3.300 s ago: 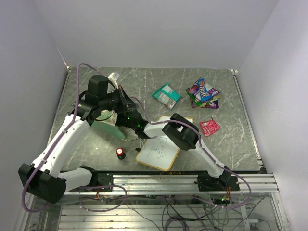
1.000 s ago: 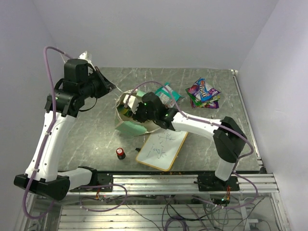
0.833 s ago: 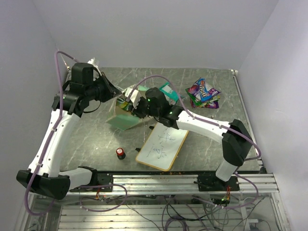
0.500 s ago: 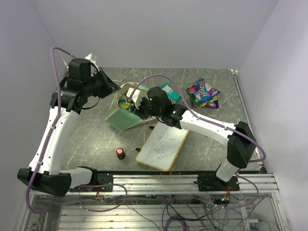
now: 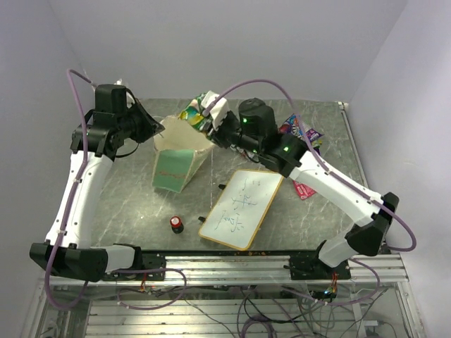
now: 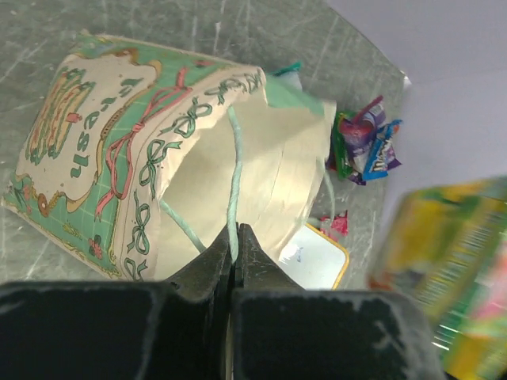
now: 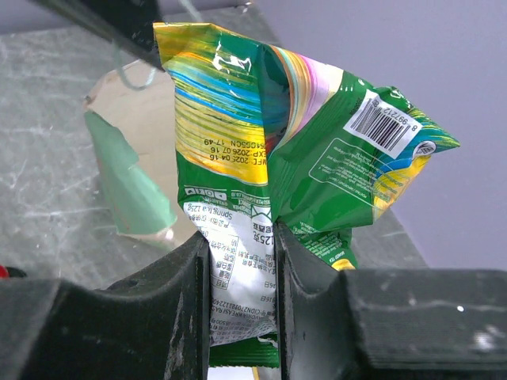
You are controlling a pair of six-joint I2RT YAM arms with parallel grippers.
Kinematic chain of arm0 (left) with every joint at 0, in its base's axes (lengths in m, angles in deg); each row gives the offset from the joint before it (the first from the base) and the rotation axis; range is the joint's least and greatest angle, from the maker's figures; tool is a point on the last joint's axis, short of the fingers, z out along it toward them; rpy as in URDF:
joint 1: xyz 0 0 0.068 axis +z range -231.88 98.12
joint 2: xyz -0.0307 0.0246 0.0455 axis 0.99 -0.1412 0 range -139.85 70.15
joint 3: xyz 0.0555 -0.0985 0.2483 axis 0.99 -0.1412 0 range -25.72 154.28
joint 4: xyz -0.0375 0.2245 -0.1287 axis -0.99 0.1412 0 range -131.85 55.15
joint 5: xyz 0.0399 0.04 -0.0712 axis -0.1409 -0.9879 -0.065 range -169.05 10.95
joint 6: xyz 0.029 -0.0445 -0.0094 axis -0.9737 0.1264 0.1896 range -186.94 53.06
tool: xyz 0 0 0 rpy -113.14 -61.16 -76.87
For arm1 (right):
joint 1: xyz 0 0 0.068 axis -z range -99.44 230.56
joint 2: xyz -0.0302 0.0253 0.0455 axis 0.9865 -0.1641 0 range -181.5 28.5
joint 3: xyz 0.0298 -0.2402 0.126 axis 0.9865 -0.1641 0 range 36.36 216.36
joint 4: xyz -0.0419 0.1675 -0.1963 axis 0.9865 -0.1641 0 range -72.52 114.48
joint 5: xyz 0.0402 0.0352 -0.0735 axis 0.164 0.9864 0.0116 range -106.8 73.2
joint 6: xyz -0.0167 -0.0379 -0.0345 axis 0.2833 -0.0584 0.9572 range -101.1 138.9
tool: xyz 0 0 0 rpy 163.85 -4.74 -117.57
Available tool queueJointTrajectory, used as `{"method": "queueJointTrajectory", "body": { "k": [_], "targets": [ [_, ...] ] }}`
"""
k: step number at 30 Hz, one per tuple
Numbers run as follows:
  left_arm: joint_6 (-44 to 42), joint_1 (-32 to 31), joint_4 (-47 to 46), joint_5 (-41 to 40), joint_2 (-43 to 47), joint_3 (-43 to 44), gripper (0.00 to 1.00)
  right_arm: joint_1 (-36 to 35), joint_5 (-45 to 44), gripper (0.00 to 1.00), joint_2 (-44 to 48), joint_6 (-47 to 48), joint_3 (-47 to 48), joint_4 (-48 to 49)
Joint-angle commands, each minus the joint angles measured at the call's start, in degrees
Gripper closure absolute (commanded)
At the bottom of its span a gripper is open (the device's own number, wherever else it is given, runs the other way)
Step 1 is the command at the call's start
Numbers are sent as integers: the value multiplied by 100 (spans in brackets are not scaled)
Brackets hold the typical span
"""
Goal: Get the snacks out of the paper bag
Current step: Take out the snack from the paper bag, then place the snack at the center of the board.
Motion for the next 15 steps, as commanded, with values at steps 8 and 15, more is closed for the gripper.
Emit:
{"method": "queueJointTrajectory", "body": {
  "k": [8,15],
  "targets": [
    [-350,421,647,-560,-166,226,93,1205,-1935,100,537,-798,157,-679],
    [-559,549,1093,-963,-86,398,82,1746,-1285,100,220,-771,-721,-120]
  ]
}}
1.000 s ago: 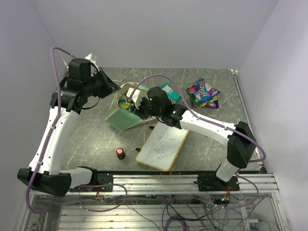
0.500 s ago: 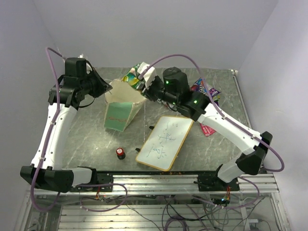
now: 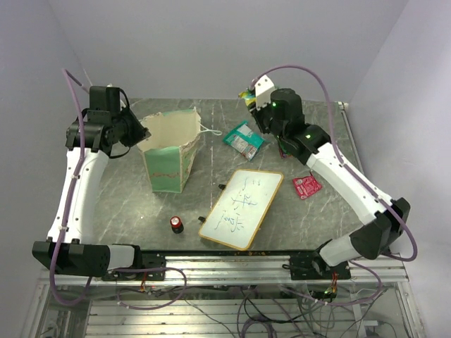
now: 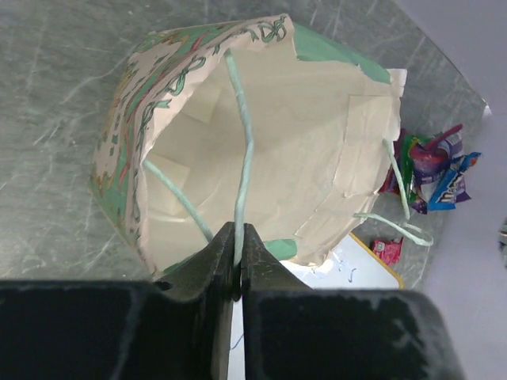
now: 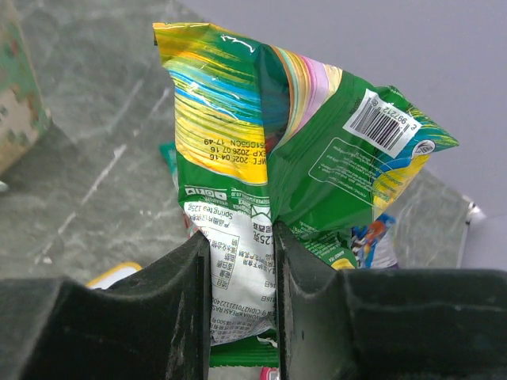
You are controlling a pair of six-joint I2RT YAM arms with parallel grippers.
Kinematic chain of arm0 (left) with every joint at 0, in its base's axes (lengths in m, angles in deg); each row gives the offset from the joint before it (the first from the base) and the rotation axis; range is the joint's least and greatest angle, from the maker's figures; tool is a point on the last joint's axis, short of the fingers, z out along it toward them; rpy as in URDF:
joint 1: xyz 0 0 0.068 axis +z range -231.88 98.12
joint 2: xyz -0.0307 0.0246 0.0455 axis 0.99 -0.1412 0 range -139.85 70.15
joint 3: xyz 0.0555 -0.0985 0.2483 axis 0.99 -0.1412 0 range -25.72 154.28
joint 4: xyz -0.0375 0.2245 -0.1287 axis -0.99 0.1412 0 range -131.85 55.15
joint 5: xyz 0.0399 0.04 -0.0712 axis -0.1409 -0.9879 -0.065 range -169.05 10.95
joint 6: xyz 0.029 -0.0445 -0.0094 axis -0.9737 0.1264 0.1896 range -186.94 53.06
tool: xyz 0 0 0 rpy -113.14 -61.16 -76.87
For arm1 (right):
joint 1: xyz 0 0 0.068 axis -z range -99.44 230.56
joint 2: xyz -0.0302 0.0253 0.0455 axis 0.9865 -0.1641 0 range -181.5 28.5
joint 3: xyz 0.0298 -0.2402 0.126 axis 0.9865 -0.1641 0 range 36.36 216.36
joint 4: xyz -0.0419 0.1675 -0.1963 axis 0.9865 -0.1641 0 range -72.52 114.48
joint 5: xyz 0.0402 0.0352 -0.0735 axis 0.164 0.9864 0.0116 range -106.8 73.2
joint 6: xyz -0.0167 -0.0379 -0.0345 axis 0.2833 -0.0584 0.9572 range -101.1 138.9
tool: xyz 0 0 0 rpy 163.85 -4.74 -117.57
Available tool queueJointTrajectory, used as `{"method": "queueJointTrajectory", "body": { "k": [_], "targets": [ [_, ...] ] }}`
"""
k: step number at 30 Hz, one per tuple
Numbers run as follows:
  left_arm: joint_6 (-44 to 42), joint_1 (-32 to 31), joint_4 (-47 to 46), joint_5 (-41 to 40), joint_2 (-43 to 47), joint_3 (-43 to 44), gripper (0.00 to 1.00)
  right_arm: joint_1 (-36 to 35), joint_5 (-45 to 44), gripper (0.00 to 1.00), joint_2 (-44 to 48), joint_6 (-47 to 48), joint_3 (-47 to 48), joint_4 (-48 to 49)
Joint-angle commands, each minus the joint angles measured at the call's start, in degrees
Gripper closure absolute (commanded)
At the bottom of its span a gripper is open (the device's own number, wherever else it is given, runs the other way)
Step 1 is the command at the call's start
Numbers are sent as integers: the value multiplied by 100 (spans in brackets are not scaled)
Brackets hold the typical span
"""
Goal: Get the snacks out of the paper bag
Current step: Place the snack at the center of the board.
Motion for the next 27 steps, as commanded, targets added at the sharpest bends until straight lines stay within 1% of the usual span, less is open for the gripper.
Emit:
{"method": "queueJointTrajectory", "body": {
  "k": [1,6,9,11,16,17,21,23,24,27],
  "targets": [
    [-254,88,430,-433,144,303,80,124,311,100,-457,-100,-276,467],
    [-366,126,607,-456,181,446,69,301,383,100,-1455,-95,-82,902],
    [-435,124,755,-533,160,602,65,388,437,100,-2158,-57,188,959],
    [-510,135,894,-609,149,766,59,434,322,100,-2554,-52,429,868],
    [-771,137,1258,-893,129,1308,29,549,236,100,-3143,-114,654,906],
    [-805,137,1312,-954,129,1387,25,573,218,100,-3306,-100,659,938],
    [-891,137,1484,-1078,161,1571,3,675,141,100,-3854,-92,747,1002],
    [-935,137,1591,-1097,173,1693,0,709,222,100,-4048,-188,844,884],
    [-958,137,1664,-1129,180,1785,0,708,259,100,-4090,-272,842,838],
    [-1028,137,1900,-1150,150,2173,0,711,464,99,-4012,-503,520,941]
  ]
}}
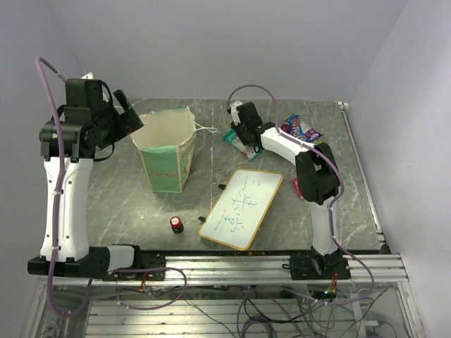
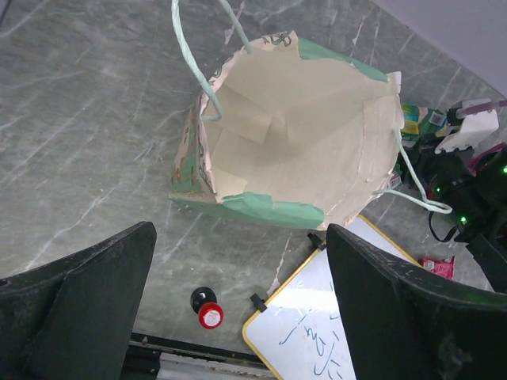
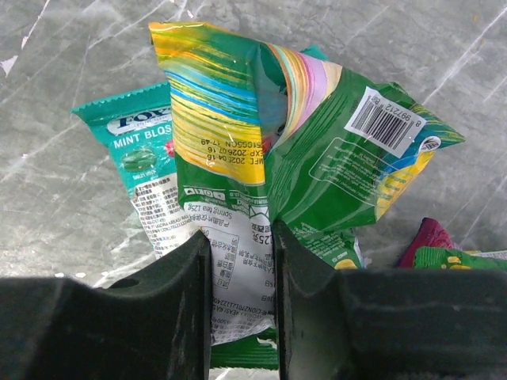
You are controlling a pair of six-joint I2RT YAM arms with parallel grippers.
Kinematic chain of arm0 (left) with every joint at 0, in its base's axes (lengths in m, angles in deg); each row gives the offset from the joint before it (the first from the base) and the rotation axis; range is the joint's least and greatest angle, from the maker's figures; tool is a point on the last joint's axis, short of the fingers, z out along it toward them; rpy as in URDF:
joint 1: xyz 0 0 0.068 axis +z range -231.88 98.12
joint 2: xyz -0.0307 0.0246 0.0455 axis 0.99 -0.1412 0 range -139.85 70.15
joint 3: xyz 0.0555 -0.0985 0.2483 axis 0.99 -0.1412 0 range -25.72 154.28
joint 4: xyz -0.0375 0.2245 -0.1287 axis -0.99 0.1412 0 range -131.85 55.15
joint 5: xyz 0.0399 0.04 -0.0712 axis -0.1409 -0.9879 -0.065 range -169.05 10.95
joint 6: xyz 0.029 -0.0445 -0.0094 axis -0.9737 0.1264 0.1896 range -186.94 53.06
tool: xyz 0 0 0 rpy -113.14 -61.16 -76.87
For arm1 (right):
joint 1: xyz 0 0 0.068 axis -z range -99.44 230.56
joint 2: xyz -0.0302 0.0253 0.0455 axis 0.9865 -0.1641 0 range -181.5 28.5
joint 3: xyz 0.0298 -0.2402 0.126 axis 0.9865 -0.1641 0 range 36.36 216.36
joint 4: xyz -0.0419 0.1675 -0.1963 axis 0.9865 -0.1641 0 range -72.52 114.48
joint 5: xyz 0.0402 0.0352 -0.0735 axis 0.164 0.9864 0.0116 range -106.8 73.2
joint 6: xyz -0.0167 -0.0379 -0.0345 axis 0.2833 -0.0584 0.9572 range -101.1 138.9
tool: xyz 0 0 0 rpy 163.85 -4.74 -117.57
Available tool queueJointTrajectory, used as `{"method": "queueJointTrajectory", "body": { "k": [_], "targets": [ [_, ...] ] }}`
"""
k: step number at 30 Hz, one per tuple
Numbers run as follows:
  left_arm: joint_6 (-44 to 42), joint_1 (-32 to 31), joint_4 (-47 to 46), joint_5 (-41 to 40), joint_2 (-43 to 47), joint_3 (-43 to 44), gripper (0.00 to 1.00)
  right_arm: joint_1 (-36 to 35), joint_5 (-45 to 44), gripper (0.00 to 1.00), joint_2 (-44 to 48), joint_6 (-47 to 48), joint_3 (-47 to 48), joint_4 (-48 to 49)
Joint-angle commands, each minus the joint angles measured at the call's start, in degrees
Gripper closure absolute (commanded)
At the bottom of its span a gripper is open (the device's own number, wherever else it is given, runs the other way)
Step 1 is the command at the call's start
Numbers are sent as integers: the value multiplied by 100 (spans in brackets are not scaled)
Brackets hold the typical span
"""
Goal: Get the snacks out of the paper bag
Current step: Place the snack at the center of the board.
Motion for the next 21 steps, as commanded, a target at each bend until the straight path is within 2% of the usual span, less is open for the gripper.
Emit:
{"method": "queueJointTrajectory", "body": {
  "k": [1,3,7,10,13,15,16,17,21],
  "targets": [
    [-233,63,494,-175,37,662,0,47,232,93,-6,-409,-304,189],
    [-268,63,621,-96,-14,1017,0,42,352,78,38,-385,-434,235],
    [-321,60,817,124,-125,1733,0,36,360,49,235,-378,-78,-50],
    [-320,63,841,244,-117,1941,1,37,293,37,564,-448,128,-300],
    [-299,63,793,395,-3,1877,1,34,296,28,1056,-601,164,-569],
    [-266,63,763,460,93,1786,0,28,333,16,1485,-753,84,-696],
    [-248,63,741,498,148,1727,0,12,342,5,1678,-877,40,-763],
    [-242,63,704,536,212,1654,1,6,296,1,1859,-1060,20,-856],
    [-247,63,502,855,434,1360,0,1,-173,0,2582,-2093,222,-1649]
  ]
}}
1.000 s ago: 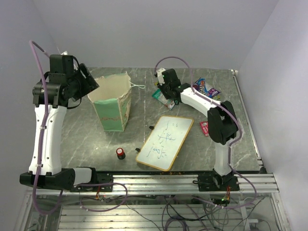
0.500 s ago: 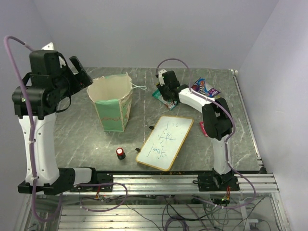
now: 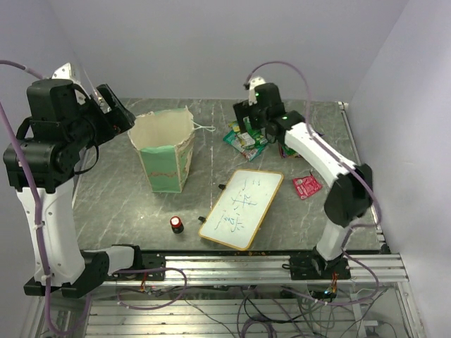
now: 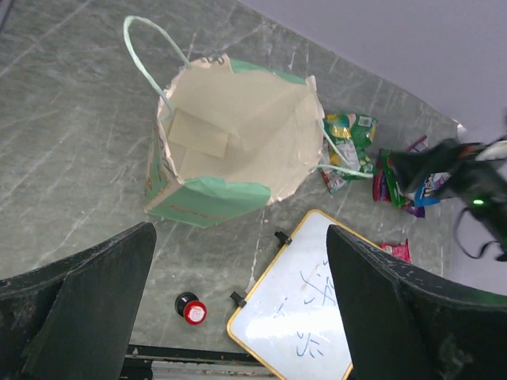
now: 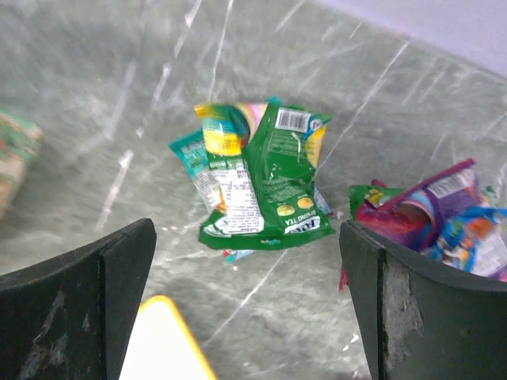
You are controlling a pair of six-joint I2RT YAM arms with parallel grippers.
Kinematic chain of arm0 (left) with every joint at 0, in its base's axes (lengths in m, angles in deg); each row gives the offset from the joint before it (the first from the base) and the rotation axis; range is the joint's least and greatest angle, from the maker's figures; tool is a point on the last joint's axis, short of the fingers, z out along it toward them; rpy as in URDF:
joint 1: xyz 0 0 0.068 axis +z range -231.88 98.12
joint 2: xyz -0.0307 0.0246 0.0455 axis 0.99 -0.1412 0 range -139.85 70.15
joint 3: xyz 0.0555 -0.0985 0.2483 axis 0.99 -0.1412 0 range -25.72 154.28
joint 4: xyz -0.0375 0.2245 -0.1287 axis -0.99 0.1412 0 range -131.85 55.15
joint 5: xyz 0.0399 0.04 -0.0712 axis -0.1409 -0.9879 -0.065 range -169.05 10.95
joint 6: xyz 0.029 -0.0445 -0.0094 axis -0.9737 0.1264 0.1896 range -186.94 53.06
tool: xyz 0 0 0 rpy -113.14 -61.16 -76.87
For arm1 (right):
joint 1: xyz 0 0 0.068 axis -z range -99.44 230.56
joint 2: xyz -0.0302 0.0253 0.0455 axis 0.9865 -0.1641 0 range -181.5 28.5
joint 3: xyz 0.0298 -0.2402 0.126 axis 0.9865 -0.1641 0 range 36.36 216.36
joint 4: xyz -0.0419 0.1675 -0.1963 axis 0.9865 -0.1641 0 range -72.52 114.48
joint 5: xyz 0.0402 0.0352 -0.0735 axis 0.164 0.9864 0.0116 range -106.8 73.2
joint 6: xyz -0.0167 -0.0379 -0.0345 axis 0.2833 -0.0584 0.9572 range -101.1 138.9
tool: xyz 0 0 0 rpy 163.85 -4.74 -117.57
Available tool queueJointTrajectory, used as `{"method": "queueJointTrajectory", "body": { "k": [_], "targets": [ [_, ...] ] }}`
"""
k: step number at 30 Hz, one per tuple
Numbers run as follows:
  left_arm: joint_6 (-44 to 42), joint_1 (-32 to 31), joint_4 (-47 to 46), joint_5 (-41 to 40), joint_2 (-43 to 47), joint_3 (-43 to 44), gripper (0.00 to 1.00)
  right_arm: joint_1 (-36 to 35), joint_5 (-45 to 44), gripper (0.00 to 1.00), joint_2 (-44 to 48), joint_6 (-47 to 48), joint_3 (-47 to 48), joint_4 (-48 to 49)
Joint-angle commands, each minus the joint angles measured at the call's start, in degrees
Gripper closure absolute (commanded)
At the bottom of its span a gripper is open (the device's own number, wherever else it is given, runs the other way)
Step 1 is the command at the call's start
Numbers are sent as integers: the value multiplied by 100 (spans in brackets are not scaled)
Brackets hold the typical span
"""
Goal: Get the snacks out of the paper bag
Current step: Place the snack at the center of the board, then reset both arms
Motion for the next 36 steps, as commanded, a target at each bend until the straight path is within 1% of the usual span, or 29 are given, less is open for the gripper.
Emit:
{"method": "queueJointTrajectory", "body": {
  "k": [1,2,4,5,9,11,13,15,18,22,29,36],
  "targets": [
    [-45,63,-213,550,305,-220,0,9,-473,0,890,-1374,360,-1036],
    [-80,63,-312,667,359,-260,1,8,-430,0,1127,-1491,409,-1297],
    [-151,63,-462,843,473,-306,1,3,-145,0,1570,-1335,543,-1908],
    [-179,63,-532,890,529,-308,0,5,-161,0,1840,-1445,538,-2124],
    [-272,63,-807,1161,740,-261,0,4,-673,0,3202,-2174,8,-2426],
    [-316,63,-950,1286,840,-228,0,5,-845,0,3985,-2368,-162,-2601],
    [-368,63,-1033,1337,925,-162,1,11,-902,0,4502,-2410,-160,-2854],
    [-429,63,-1057,1343,979,-85,1,4,-1113,0,4826,-2454,-30,-3228],
    [-478,63,-1061,1307,1055,0,1,6,-1406,0,5074,-2570,270,-3700],
    [-480,63,-1013,1192,1123,104,1,12,-1621,0,5153,-2694,698,-4060],
    [-512,63,-889,1067,1159,167,1,8,-1866,0,5048,-2683,1215,-4199],
    [-531,62,-884,1056,1155,166,1,6,-1969,0,4923,-2601,1468,-4266]
  ]
}}
